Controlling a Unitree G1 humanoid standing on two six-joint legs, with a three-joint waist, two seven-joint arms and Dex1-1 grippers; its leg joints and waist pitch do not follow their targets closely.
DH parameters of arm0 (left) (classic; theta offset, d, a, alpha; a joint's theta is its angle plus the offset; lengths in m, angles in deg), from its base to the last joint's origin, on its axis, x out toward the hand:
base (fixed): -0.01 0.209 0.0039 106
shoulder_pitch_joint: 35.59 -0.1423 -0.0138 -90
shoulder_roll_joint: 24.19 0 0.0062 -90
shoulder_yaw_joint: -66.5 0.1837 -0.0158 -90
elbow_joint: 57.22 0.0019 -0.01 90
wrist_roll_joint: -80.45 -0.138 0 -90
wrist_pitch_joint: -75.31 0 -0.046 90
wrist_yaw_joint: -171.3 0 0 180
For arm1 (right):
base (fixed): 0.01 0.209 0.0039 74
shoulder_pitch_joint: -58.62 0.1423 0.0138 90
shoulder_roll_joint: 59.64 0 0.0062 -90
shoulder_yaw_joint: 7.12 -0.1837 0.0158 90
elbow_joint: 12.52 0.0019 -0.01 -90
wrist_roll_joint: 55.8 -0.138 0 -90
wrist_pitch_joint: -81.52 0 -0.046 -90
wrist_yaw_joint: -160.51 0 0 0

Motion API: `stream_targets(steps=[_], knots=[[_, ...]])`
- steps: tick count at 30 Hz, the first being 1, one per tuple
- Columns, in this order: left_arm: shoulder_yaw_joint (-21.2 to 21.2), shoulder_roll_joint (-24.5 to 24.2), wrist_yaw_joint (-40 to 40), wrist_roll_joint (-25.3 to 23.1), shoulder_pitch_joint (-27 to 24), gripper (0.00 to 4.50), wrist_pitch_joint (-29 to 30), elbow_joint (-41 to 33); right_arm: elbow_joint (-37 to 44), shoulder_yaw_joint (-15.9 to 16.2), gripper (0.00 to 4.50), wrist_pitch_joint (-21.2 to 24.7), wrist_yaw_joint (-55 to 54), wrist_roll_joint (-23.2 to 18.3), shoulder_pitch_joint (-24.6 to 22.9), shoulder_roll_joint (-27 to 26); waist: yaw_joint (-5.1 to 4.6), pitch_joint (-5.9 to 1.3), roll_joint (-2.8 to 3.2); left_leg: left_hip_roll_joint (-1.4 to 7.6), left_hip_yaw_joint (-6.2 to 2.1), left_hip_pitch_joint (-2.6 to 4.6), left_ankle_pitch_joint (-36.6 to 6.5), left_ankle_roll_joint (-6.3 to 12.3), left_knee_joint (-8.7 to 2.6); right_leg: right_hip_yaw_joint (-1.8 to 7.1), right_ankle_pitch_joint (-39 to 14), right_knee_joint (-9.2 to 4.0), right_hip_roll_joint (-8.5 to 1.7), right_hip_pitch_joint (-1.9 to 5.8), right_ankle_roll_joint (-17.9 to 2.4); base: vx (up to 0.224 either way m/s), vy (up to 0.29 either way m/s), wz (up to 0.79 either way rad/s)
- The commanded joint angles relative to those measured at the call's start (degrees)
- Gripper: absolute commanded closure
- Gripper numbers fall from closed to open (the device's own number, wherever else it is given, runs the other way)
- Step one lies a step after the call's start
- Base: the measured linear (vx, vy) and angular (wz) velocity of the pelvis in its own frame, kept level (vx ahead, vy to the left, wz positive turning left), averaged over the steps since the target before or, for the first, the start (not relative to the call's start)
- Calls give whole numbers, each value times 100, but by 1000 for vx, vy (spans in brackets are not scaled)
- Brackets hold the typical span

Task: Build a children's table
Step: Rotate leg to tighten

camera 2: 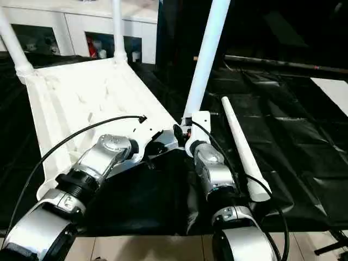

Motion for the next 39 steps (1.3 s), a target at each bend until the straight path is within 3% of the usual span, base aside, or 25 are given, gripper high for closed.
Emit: stream_targets(steps=[1,4,11,17,22,23,27,28,39], knots=[[-10,-60,123,73,-94,450,-354,85,3,243,102,-19,548,10,-28,78,-19,-278,-13,61,18,-30,-1694,135,-370,190,-1996,-472,-228,266,-612,0,0,0],[-5,-161,260,99,-161,450,-369,42,106,340,69,-81,887,33,-73,257,-16,-271,-19,70,20,-43,-1661,174,-365,194,-2152,-478,-246,265,-593,0,0,0],[-36,-783,1508,468,-599,450,-998,-426,918,791,69,45,2878,10,-454,1271,11,-262,-34,98,22,-69,-1419,336,-359,204,-2036,-458,-260,293,-670,0,0,0],[75,-1180,2423,698,-888,450,-884,-972,1165,974,69,75,3764,-71,-554,1693,3,-247,-40,123,21,-42,-1557,275,-375,209,-2291,-462,-269,248,-724,0,0,0],[61,-1238,2562,706,-932,450,-863,-1044,1229,1134,69,146,4059,-44,-553,1730,15,-258,-39,117,35,-45,-1373,286,-363,218,-1922,-420,-261,257,-830,0,0,0],[71,-1249,2571,695,-936,450,-862,-1052,1229,1175,69,185,4110,-27,-555,1720,14,-260,-73,115,40,-49,-1319,297,-358,215,-1842,-411,-256,265,-848,0,0,0],[68,-1254,2598,682,-940,450,-828,-1087,1198,1223,69,214,4181,5,-557,1669,30,-257,-68,110,41,-55,-1242,300,-353,215,-1859,-404,-265,270,-842,0,0,0],[68,-1256,2607,683,-942,450,-813,-1103,1188,1219,104,221,4182,-3,-553,1661,32,-258,-63,113,40,-51,-1244,292,-356,216,-1864,-403,-269,271,-841,0,0,0],[31,-1260,2560,642,-912,450,-698,-1111,1133,1092,171,331,3996,-79,-573,1569,28,-266,-53,108,42,-47,-1193,271,-348,217,-1709,-385,-259,282,-885,0,0,0]])
